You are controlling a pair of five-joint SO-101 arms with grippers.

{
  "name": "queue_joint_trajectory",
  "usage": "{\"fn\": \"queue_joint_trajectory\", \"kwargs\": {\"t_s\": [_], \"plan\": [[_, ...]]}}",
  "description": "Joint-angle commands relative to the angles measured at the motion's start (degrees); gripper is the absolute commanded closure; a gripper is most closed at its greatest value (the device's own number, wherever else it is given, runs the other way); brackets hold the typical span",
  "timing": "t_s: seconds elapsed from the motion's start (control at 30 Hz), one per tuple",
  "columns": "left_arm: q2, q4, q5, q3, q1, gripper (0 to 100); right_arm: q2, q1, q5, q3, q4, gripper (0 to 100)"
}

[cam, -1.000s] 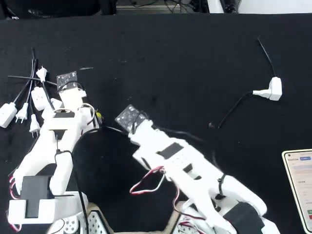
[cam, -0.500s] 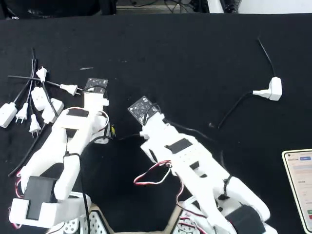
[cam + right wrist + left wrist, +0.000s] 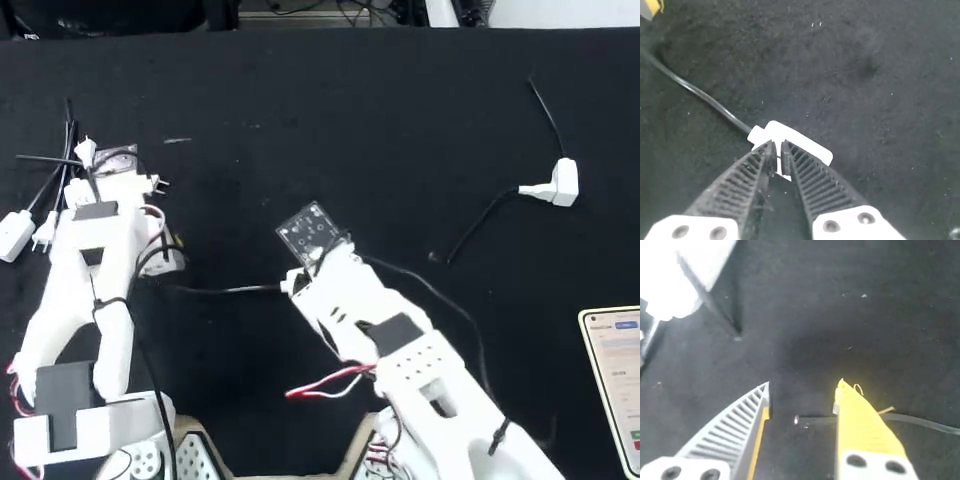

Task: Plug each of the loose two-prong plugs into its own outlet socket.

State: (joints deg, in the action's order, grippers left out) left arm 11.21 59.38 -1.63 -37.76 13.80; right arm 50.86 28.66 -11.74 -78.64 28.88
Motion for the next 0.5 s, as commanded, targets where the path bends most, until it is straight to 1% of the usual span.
{"fn": "queue_joint_trajectory", "kwargs": {"t_s": [0.0,0.1,0.3,0.47], "plan": [[1.5,2.5,-0.7,4.5,1.2,79,2.2,-1.8,2.9,-0.3,-3.9,98.7],[1.5,4.8,-1.0,7.4,1.2,79,1.1,-3.6,3.5,-0.2,-4.9,98.7],[1.5,4.8,-1.2,11.1,0.2,79,-3.2,-4.4,3.5,1.4,-5.7,98.7],[4.1,5.2,-0.9,14.8,-0.1,79,-11.0,-4.6,3.5,4.5,-6.6,98.7]]}}
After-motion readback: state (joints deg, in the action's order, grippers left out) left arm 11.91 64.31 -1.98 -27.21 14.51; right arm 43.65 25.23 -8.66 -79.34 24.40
